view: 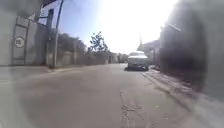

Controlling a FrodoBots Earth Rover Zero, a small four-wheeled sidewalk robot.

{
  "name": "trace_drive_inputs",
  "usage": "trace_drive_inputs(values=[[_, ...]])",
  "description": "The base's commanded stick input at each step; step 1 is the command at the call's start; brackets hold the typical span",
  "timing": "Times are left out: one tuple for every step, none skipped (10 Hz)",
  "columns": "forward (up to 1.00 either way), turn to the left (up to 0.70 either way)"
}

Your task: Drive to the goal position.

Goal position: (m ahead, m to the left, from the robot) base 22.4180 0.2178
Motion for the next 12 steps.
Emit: trace_drive_inputs(values=[[1.00,0.00],[1.00,0.00],[1.00,-0.02],[1.00,-0.06],[1.00,-0.35],[1.00,-0.33],[1.00,-0.06],[1.00,0.00],[1.00,0.00],[1.00,0.00],[1.00,0.00],[1.00,0.00]])
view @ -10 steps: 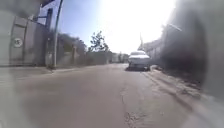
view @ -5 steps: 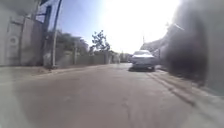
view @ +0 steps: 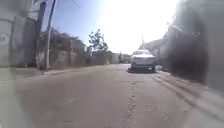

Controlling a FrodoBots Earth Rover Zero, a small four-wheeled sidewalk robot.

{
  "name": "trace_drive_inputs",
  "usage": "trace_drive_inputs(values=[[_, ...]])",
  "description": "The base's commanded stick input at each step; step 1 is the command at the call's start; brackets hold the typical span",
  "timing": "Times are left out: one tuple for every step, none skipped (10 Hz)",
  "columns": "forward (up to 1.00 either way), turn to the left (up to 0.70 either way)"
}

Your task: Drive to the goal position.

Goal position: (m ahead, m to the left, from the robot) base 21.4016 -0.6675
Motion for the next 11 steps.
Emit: trace_drive_inputs(values=[[1.00,0.00],[1.00,-0.02],[1.00,-0.25],[1.00,-0.34],[1.00,-0.34],[1.00,-0.34],[1.00,-0.20],[1.00,0.00],[1.00,0.00],[1.00,0.00],[1.00,0.00]])
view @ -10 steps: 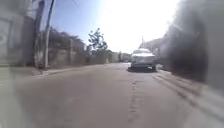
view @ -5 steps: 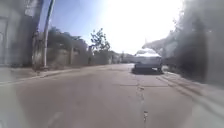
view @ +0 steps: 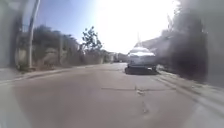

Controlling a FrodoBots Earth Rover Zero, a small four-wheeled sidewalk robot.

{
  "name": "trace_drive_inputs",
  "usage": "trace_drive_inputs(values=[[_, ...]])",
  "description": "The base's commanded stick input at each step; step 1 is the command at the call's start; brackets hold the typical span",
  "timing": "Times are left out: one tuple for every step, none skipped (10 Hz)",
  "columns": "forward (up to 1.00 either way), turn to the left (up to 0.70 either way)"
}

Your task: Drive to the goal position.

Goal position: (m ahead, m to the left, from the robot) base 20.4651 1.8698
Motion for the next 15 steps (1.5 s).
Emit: trace_drive_inputs(values=[[1.00,0.00],[1.00,0.00],[1.00,0.00],[1.00,0.00],[1.00,0.00],[1.00,0.00],[1.00,0.00],[1.00,0.00],[1.00,-0.31],[1.00,-0.34],[1.00,-0.34],[1.00,-0.33],[1.00,-0.06],[1.00,0.00],[1.00,0.00]])
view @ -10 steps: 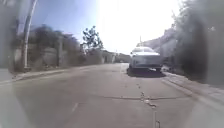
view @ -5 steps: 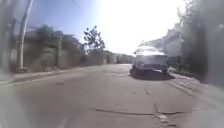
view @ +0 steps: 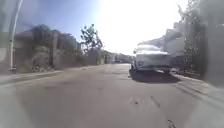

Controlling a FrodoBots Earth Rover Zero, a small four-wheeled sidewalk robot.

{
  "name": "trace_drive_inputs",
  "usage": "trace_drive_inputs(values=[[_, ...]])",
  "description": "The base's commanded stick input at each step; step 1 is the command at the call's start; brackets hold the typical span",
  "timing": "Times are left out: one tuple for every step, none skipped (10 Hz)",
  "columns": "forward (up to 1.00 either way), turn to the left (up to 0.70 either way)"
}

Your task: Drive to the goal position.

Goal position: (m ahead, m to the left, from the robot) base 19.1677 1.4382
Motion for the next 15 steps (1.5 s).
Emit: trace_drive_inputs(values=[[1.00,0.00],[1.00,0.00],[1.00,0.00],[1.00,0.00],[1.00,0.00],[1.00,0.00],[1.00,0.00],[1.00,0.00],[1.00,0.00],[1.00,0.00],[1.00,-0.02],[1.00,-0.40],[1.00,-0.40],[1.00,-0.40],[1.00,-0.36]])
